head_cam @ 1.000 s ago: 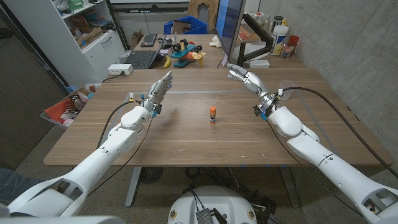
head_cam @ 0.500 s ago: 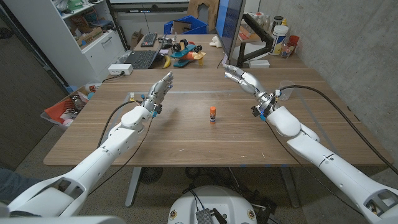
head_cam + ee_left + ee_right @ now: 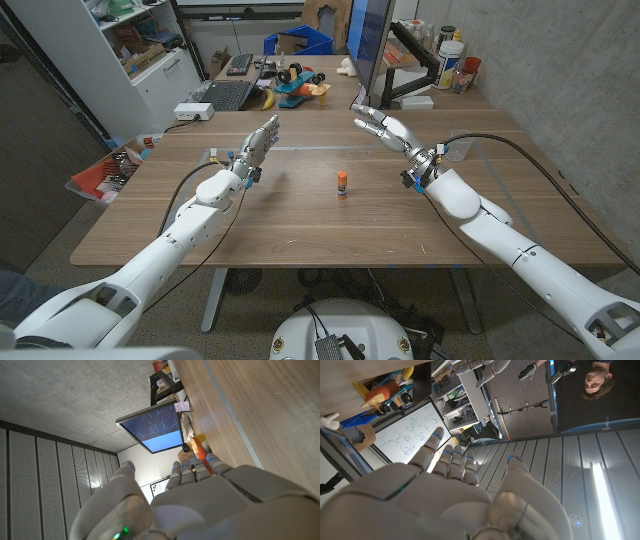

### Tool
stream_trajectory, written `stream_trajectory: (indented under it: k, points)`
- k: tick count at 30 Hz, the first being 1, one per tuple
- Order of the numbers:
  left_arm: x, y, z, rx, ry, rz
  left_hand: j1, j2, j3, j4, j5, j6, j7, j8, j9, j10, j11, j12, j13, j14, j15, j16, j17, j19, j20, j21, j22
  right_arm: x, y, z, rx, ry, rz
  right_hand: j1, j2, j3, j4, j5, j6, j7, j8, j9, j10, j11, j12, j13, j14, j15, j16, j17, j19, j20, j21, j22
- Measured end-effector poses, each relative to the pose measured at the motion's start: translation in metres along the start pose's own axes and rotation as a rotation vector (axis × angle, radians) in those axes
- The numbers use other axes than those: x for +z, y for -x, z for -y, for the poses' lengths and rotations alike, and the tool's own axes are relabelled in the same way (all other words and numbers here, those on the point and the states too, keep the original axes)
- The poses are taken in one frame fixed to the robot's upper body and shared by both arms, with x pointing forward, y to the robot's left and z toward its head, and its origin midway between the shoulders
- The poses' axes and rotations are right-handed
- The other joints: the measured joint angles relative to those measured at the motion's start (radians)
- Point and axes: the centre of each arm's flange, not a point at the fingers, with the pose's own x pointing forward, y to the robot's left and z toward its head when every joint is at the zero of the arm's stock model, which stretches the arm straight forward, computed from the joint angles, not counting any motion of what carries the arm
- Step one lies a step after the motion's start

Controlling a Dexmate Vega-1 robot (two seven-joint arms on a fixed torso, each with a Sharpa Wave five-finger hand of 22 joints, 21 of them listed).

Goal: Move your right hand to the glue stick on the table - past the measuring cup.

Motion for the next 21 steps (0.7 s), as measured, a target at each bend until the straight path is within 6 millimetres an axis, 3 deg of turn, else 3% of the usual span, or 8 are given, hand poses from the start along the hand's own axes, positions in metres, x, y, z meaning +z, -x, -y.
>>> stream_trajectory:
  k: [21]
  points:
    - [0.0,0.0,-0.001,0.0,0.005,0.007,0.0,0.0,0.002,-0.002,0.0,0.0,0.0,0.0,0.0,0.0,0.0,0.0,0.0,0.0,0.0,0.0,0.0,0.004,0.004,-0.007,0.005,0.013,-0.011,-0.01,0.043,0.061,0.039,0.0,0.0,0.0,0.0,0.0,0.0,0.0,0.0,0.0,0.0,0.0,0.0,0.0,0.0,0.0,0.0,0.0,-0.007,0.007,0.0,0.0]
